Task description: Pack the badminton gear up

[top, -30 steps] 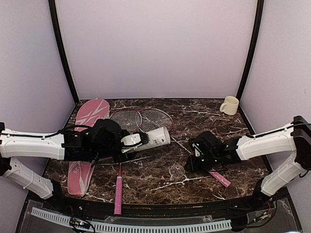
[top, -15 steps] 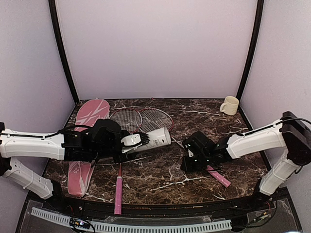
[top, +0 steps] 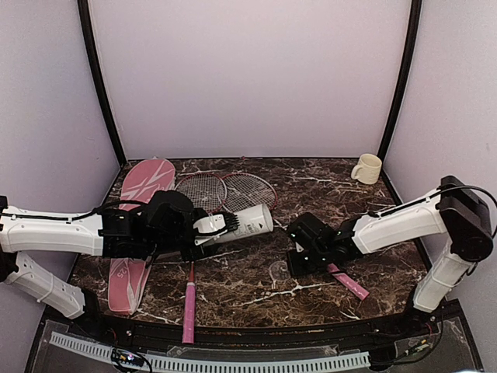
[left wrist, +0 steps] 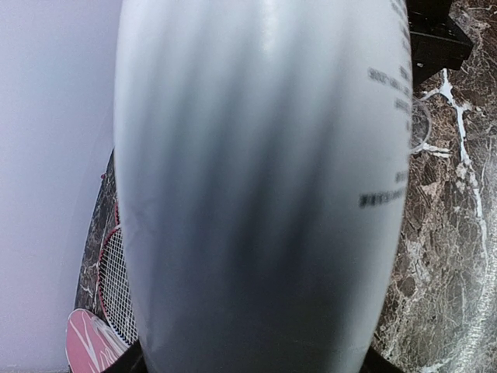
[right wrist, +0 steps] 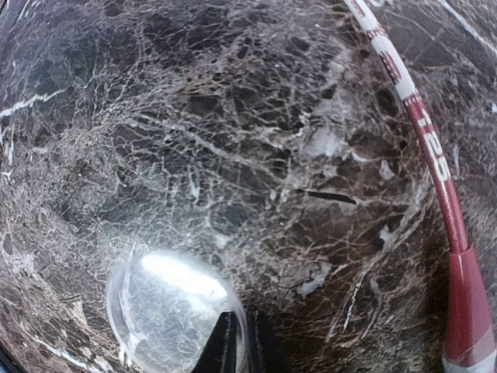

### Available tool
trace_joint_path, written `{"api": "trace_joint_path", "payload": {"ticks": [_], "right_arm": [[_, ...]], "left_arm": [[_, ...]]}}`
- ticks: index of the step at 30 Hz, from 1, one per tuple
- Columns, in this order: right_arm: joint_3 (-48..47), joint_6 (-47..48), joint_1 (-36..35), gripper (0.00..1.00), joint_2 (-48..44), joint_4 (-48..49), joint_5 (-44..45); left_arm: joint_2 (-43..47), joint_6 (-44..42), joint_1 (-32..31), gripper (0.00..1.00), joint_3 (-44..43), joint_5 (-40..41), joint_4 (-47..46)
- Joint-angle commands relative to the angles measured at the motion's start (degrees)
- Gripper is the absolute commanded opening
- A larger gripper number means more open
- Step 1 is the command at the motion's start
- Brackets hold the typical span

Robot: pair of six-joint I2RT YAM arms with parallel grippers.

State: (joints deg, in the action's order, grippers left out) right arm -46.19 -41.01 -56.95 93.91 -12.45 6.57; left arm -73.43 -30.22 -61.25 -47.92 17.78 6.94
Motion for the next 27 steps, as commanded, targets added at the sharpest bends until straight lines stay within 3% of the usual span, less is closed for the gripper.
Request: {"api": "trace_joint_path", "payload": {"ticks": [1,9,20,27], "right_arm": [[-1.1,-1.3,-0.7,0.0,1.5,-2.2,3.1],[0.3,-3.3,2.3,0.0,-6.8,-1.0,4.8],[7.4,0.8,13.0,0.0,-34.5,11.6,-13.0],[8.6,-1.7,11.0,0.0,-39.3,26.4,-21.4]], "left_arm": [[1.0,0.2,0.1,0.63,-0.8,0.0,-0.4],[3.5,1.5,0.1,0.63,-0.6,-1.4,-2.2],[4.3,2.9,0.1,0.63,-0.4,-4.2,-2.4],[6.8,6.3,0.1,0.63,0.2,-9.7,-4.3]]}}
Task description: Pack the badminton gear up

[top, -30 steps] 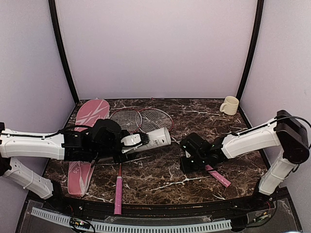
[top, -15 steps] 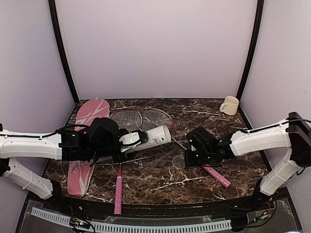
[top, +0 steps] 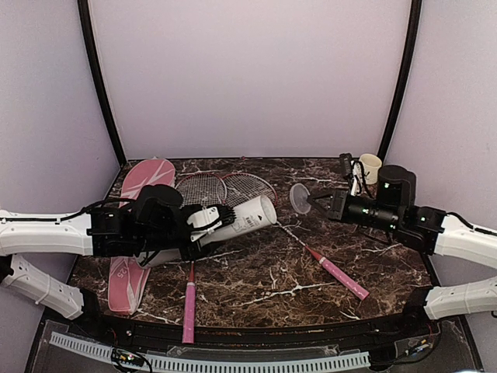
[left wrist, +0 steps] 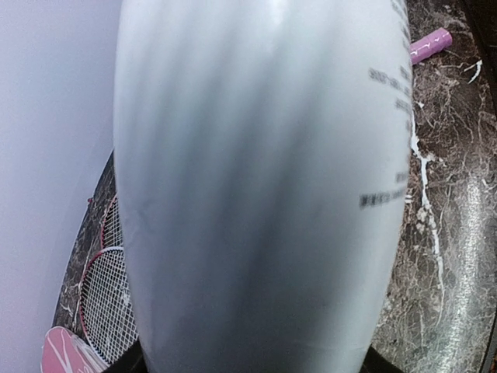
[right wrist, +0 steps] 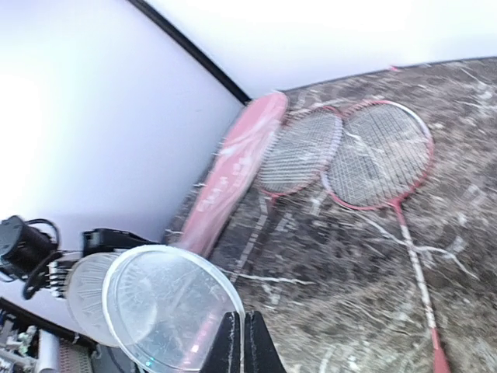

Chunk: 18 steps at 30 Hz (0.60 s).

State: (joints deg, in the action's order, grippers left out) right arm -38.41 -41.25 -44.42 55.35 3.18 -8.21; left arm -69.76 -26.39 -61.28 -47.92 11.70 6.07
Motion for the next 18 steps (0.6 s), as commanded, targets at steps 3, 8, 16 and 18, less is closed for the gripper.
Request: {"api": "trace_joint_path", "payload": {"ticks": [3,8,16,18], "right_arm": [[-0.5,-0.9,-4.0,0.0,0.3,12.0,-6.7],[-2.9,0.5,-7.2,0.0,2.8,12.2,-6.9],[-3.3,1.0,-8.4,0.0,3.7,11.1,-5.7],[-3.9,1.1,-8.4,0.0,4.3,10.7,-5.5]], "left_arm": [[3.2,3.1,0.1,0.63,0.6,-4.5,-4.2],[2.1,4.2,0.2,0.63,0.7,-4.7,-4.4],[1.0,4.7,0.2,0.63,0.6,-4.3,-4.6],[0.8,4.6,0.2,0.63,0.6,-4.4,-4.5]]}}
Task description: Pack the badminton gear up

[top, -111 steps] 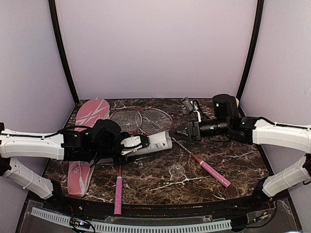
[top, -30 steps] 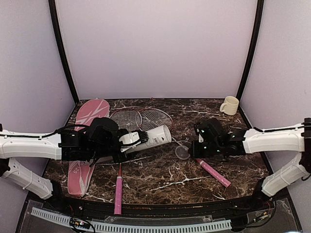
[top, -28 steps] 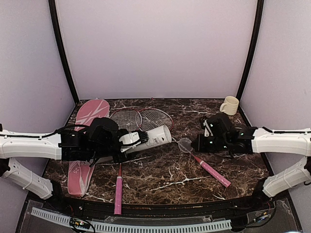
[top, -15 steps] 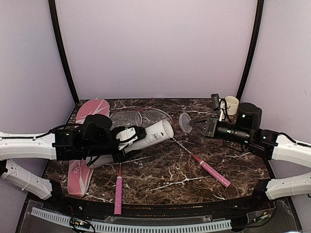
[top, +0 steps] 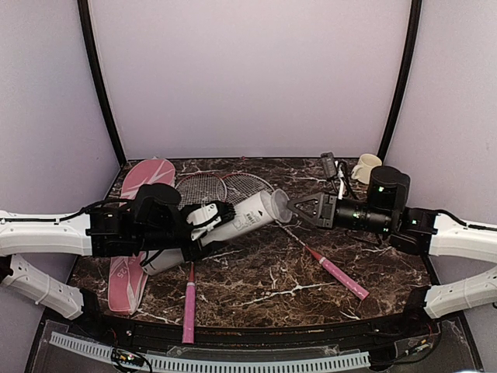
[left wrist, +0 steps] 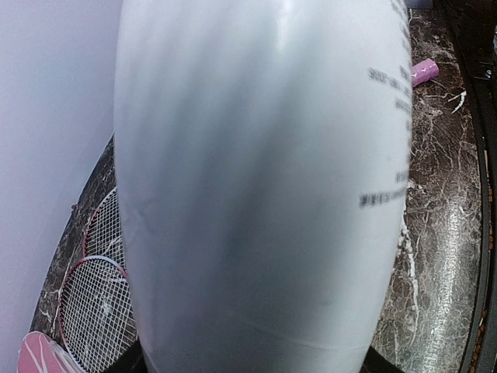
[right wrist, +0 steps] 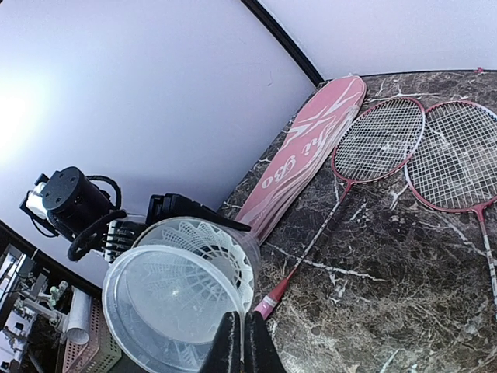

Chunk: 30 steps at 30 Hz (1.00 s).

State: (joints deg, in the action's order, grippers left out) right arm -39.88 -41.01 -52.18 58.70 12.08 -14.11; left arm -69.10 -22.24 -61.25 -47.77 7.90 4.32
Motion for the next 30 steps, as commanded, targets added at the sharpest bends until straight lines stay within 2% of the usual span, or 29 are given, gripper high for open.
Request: {"api": "trace_joint_path", "payload": {"ticks": [1,30], "right_arm": [[-2.8,1.1,-0.7,0.0,1.4,1.3,0.5],[-5.7,4.6,-1.6,0.0,6.9,-3.6,-0.1]], "left_arm": [[0.0,0.4,0.2,0.63,0.5,-0.5,-2.7],[-0.5,0.1,0.2,0.64,0.6,-1.8,-2.7]]}}
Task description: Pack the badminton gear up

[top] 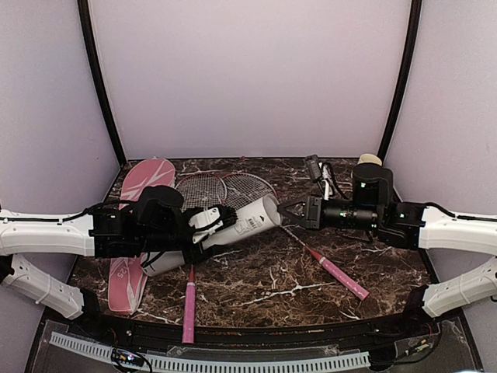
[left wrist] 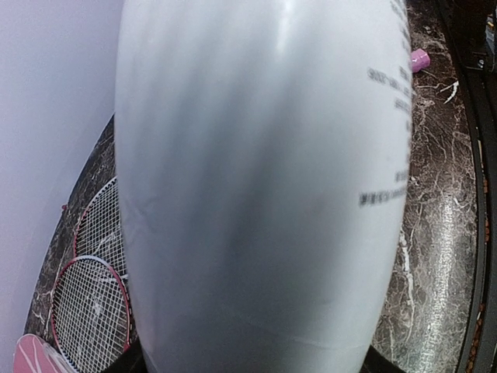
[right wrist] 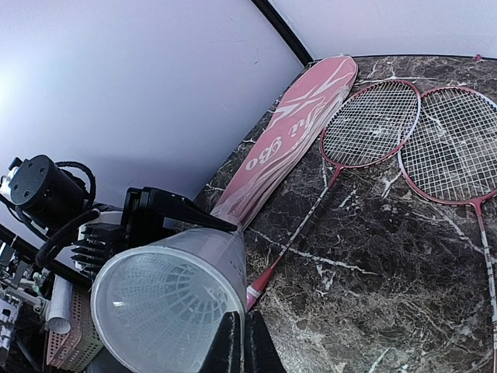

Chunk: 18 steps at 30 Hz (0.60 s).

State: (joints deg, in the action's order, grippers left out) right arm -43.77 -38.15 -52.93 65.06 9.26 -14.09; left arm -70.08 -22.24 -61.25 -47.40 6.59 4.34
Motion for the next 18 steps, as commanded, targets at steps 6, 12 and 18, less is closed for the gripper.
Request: {"api": "trace_joint_path", "payload": {"ticks": [6,12,18], "right_arm": [[-1.8,2.5,-1.1,0.0,0.4,-1.5,-0.3],[-1.9,2.2,-1.1,0.14,0.8,-1.6,0.7],[-2.3,1.8,-1.1,0.25,1.3,-0.5,0.8]], "left_arm": [[0.4,0.2,0.2,0.64,0.3,-0.4,-2.8],[0.5,0.2,0.2,0.64,0.3,-0.6,-2.8],[0.5,0.0,0.2,0.64,0.4,-1.6,-2.7]]}}
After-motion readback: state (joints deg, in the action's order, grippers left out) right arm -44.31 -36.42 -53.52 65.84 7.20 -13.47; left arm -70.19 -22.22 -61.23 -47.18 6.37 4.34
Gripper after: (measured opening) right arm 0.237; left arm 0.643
